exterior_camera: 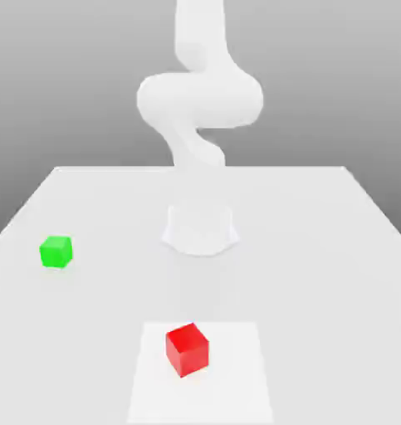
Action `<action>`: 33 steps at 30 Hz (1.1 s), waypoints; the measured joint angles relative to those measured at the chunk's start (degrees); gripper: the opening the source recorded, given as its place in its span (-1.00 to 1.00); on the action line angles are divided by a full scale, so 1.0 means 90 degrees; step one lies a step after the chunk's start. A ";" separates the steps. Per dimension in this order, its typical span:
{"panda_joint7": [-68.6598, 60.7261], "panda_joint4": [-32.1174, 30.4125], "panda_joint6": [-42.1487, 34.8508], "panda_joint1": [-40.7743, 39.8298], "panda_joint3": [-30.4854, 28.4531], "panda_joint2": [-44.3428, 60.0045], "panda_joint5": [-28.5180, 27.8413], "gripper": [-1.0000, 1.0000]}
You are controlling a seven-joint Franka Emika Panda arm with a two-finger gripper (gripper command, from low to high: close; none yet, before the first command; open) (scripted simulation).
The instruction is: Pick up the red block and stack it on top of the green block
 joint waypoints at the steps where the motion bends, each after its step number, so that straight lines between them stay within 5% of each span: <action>1: 0.0196 -0.0139 0.0143 -0.0014 -0.0023 0.0266 0.0152 0.00; 12: 0.2705 -0.1546 0.1597 -0.0274 0.0277 0.2945 0.0960 0.00; 20: 0.5610 -0.2517 0.2738 -0.0583 0.0342 0.4657 -0.0197 0.00; 27: 0.5985 -0.2411 0.3826 -0.0470 0.0203 0.5948 -0.0516 0.00; 28: 0.5995 -0.2392 0.3972 -0.0465 0.0196 0.6123 -0.0521 -1.00; 33: 0.6002 -0.2392 0.3987 -0.0466 0.0197 0.6123 -0.0527 -1.00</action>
